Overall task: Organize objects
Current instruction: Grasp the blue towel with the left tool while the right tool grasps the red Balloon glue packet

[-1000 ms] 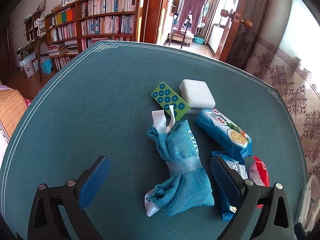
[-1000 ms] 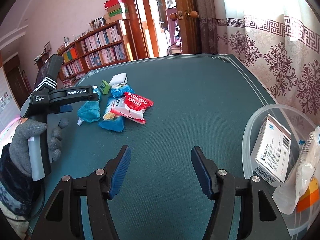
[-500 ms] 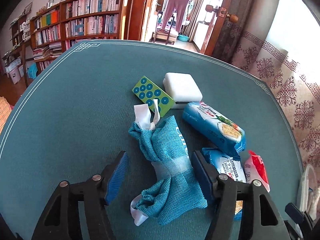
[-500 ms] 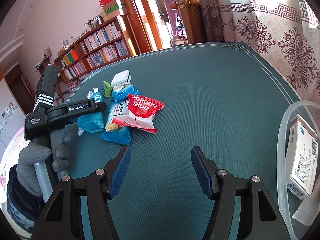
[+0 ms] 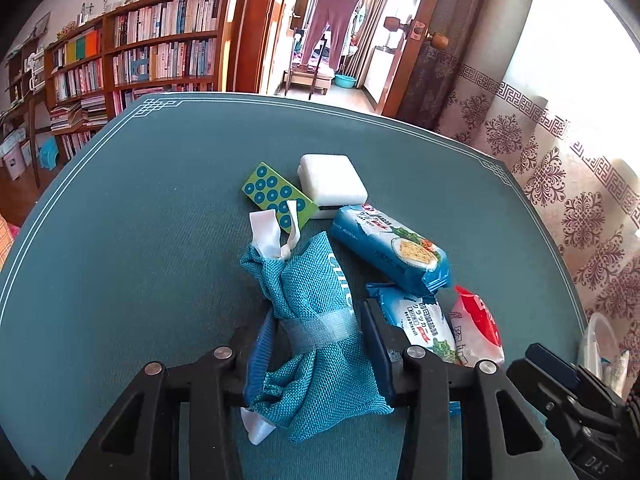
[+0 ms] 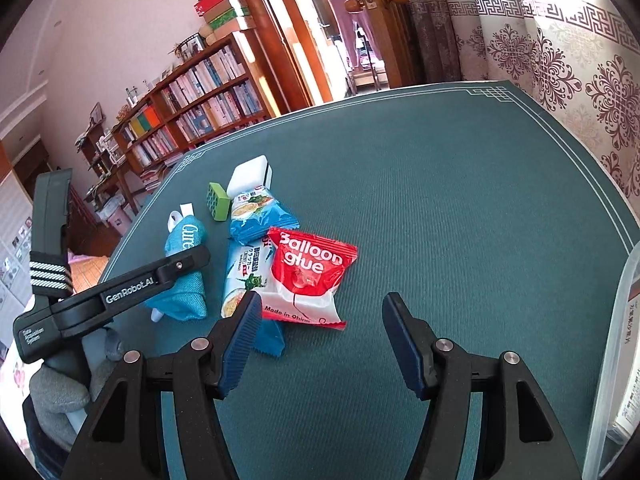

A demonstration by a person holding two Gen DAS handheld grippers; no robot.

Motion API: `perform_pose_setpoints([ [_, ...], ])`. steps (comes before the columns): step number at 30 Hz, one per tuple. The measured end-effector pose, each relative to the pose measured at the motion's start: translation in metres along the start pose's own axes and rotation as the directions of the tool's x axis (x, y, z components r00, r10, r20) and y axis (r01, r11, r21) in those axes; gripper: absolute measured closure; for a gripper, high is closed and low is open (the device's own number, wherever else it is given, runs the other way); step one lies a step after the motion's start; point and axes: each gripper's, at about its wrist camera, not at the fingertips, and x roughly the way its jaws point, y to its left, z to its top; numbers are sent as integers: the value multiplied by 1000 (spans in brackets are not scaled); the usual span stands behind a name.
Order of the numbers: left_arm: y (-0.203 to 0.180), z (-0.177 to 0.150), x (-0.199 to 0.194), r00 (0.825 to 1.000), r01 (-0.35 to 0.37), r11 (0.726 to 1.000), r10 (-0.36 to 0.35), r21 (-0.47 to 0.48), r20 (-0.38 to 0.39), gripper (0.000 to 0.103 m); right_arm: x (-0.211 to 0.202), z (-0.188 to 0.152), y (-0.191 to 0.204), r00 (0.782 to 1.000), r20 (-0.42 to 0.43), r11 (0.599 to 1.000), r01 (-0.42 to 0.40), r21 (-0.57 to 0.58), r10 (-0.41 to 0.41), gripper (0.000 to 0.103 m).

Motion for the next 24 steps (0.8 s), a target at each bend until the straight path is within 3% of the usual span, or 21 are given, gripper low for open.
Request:
perform_pose_setpoints([
  [10,5,1,-16,999,-1,1000,1,-6,47,57,21,11,10,1000,-13,999,-23,24,23,39],
  [24,8,0,-18,999,13,1000,-12,-18,48,57,52,16,13,999,-47,1000,20,17,-19,39],
])
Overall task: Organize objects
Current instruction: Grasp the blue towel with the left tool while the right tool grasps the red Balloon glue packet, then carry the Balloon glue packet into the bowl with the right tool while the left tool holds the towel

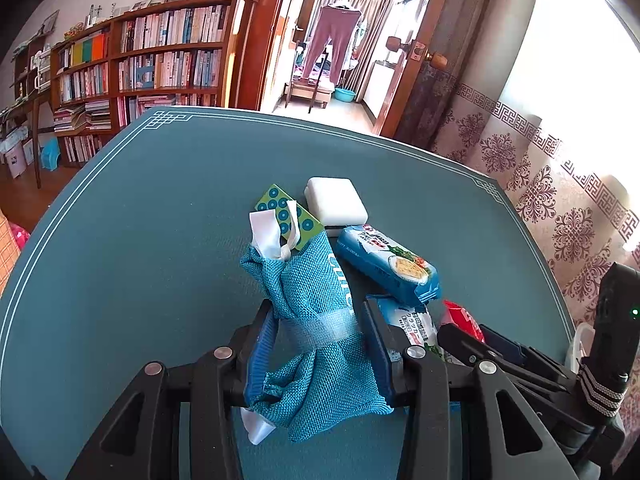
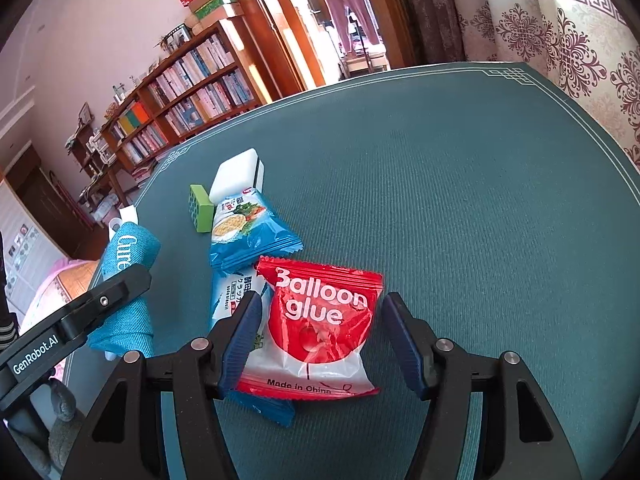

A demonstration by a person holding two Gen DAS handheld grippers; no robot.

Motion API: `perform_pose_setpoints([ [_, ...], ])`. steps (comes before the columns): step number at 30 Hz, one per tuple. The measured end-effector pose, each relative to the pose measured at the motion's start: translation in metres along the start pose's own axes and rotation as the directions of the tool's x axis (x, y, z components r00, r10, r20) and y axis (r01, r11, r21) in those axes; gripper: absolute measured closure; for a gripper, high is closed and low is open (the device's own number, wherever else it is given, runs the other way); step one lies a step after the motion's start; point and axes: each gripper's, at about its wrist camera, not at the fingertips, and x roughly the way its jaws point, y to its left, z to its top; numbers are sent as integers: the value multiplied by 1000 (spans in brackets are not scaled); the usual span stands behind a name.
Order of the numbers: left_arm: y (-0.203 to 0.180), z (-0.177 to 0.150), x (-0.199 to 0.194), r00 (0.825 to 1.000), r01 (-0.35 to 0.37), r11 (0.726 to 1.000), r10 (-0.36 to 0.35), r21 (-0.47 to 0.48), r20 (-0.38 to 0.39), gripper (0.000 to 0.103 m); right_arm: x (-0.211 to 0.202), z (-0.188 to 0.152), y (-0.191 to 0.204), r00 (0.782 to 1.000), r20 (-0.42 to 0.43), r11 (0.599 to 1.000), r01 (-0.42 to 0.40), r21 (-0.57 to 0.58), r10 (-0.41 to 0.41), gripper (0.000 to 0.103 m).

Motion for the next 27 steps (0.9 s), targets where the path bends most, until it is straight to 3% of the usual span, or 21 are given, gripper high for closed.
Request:
perform_pose_setpoints([
  [6,-3,-1,0,1000,7,1000,-7,8,-4,57,1,-3,5,1000,8,999,21,-29,-21,53],
  [27,-37,-15,-6,996,88,990,-86,112,-20,57,-82,-31,-15,984,137,991,120,-60,-111,54],
])
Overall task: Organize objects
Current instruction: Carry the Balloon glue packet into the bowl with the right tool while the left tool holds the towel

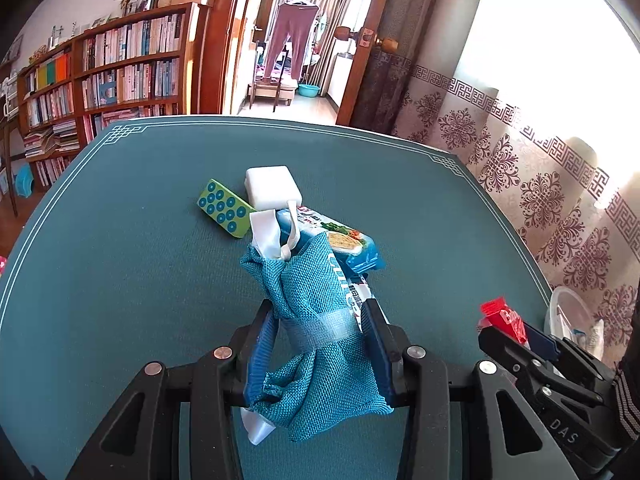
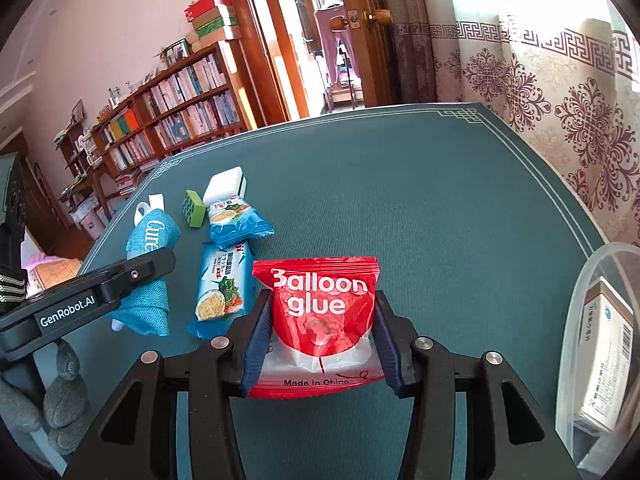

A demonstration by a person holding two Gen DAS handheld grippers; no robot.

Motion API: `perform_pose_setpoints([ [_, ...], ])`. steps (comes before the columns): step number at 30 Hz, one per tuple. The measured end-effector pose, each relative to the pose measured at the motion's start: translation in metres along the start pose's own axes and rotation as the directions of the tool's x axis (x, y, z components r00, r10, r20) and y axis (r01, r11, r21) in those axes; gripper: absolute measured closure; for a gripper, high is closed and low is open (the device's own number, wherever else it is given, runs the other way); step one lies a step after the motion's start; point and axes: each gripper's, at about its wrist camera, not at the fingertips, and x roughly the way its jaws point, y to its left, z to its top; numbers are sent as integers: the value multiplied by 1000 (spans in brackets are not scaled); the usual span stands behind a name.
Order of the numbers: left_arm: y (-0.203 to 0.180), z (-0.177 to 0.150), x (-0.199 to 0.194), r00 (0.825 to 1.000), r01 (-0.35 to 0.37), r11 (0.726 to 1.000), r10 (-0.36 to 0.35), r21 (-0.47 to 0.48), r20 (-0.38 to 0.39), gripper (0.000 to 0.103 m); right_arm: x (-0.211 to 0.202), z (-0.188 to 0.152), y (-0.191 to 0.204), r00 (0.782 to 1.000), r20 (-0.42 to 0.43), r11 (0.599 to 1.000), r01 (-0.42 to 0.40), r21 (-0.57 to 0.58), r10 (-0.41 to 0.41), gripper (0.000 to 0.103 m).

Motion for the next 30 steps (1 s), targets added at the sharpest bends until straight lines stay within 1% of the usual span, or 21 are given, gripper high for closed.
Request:
perform_pose_setpoints([
  [5,-8,-4,1,1000,25,1000,-25,14,-13,57,-24,-1,-17,999,29,999,34,2,-34,54],
  [10,-16,-8,2,999,41,999,-41,28,-24,57,-44,-1,-47,993,44,994,111,3,-111,54],
  [14,-23,-11,1,998,50,998,-48,46,-29,57,-56,1,-80,981,45,982,185,42,-186,54],
  [20,-35,-17,1,997,69,995,-66,71,-41,57,-66,7,-129,961,39,956,268,120,-274,54],
  [27,-44,-23,3,996,77,993,-72,92,-57,57,-65,17,-170,941,22,927,329,177,-338,54],
  [29,-45,-24,3,996,78,992,-73,96,-60,57,-64,20,-181,935,16,917,345,200,-355,53],
  [30,-46,-25,3,995,79,992,-73,98,-61,57,-63,21,-186,933,9,913,351,210,-360,50],
])
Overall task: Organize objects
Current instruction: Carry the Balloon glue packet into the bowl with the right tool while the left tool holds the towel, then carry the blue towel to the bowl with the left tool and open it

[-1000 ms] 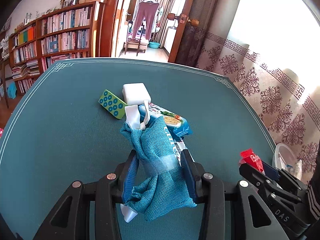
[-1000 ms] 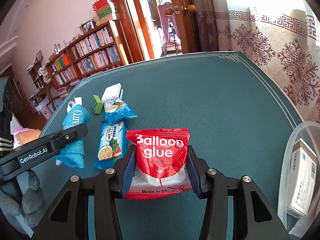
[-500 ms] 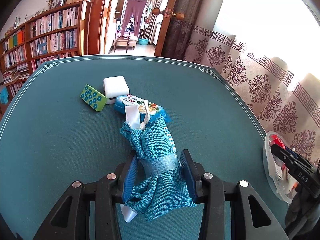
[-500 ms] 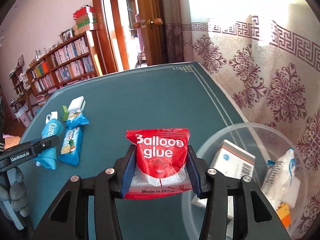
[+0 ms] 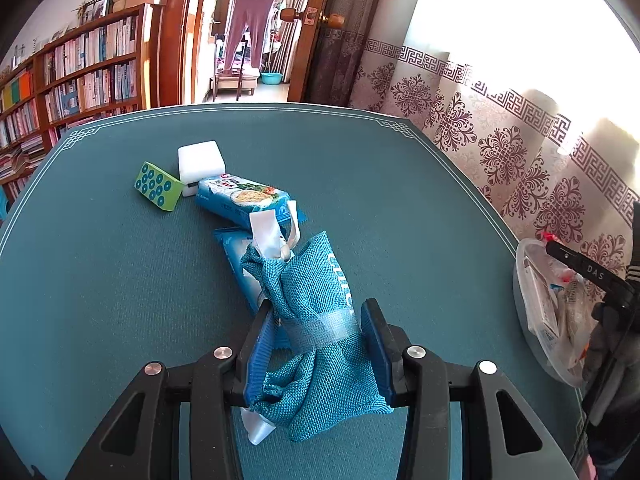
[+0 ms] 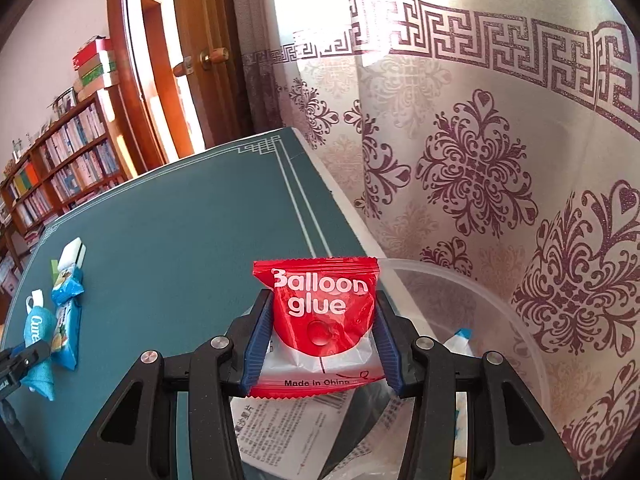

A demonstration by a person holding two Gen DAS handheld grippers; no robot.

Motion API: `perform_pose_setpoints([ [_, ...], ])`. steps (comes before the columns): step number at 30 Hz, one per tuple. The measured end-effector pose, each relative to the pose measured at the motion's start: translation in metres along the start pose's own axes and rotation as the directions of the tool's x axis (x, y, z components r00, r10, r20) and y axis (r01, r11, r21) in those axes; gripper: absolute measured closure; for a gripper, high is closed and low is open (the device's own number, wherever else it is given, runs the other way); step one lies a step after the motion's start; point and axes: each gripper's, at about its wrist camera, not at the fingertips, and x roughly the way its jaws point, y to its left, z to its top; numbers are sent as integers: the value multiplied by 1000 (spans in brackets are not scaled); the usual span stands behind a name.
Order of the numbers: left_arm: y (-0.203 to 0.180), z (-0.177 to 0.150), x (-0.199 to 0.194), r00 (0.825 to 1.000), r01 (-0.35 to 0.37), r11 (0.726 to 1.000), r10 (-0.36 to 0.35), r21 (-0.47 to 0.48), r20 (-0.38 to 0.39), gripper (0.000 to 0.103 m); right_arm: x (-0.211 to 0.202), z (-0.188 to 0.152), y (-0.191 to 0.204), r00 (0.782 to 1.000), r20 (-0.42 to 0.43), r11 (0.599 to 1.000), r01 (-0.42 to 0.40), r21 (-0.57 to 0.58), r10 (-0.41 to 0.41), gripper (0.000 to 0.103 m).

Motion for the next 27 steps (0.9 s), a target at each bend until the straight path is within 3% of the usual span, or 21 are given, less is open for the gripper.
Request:
perform_pose_setpoints([
  [3,-2,-2,0,1000,3,1000,-3,6,-3,57,3,2,-6,1000,2,1000,14,17,-14,41],
  [9,-5,-5,3,1000,10,1000,-9,11,-18,57,-15,-10,-1,999,41,1000,9,-9,-9,41],
  [18,-22,-10,8,998,28,999,-27,33,-50,57,-79,-56,14,985,172,991,20,-133,4,40],
  [27,-63,-9,8,995,75,994,-69,82,-70,57,-105,-88,7,986,158,985,-32,-168,59,40],
])
